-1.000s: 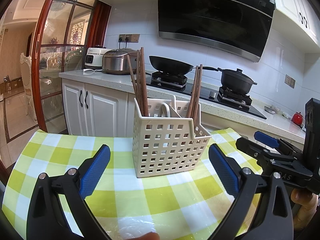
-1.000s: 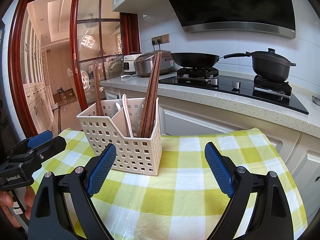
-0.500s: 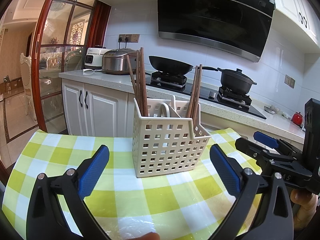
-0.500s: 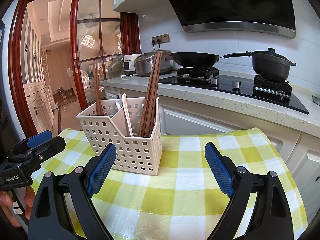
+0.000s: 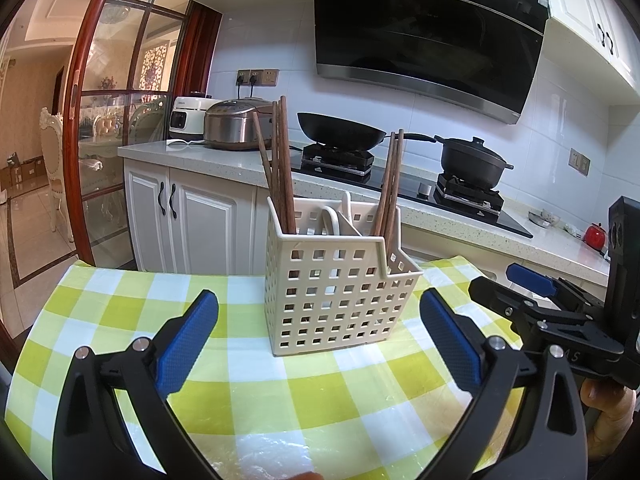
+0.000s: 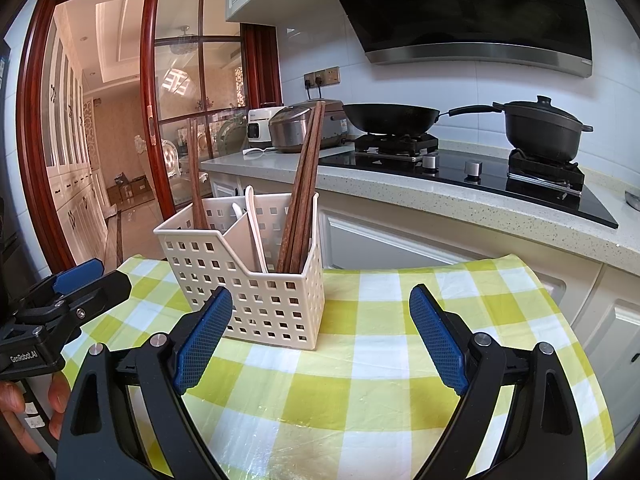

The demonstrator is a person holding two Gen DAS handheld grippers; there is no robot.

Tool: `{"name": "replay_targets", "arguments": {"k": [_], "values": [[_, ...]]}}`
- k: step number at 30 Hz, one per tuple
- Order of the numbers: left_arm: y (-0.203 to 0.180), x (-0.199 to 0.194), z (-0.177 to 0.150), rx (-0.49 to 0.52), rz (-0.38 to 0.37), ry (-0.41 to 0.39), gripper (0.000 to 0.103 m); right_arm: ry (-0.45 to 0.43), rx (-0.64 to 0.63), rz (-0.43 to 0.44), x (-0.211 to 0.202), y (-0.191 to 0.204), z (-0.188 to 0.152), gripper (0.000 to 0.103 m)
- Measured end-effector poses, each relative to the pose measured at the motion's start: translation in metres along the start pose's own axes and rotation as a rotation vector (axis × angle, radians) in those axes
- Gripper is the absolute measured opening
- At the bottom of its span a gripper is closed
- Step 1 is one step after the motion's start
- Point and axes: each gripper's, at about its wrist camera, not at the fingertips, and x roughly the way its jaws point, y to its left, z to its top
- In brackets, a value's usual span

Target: Organize utensils

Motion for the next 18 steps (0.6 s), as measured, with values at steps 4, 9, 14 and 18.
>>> {"name": "replay_targets", "arguments": {"k": [4, 9, 14, 18], "values": [[-0.0022, -0.0028, 0.0009, 0.017, 0.011, -0.018, 0.098, 0.0, 0.0, 0.0, 0.0004, 0.0001, -0.0004, 0.085], [-0.0025, -0.0032, 0.0007, 0.019, 0.004, -0.013, 0.098, 0.0, 0.0, 0.0, 0.0005, 0.0001, -0.0002, 0.085], [-0.002, -0.0022, 0.0014, 0.017, 0.006, -0.008, 0.098, 0.0, 0.0, 0.002, 0.0004, -0.0003, -0.0012, 0.085], [-0.0003, -0.0012, 0.0012, 0.009, 0.007, -0.007, 0.098, 0.001, 0.0, 0.0, 0.0009, 0.0, -0.0007, 0.085]]}}
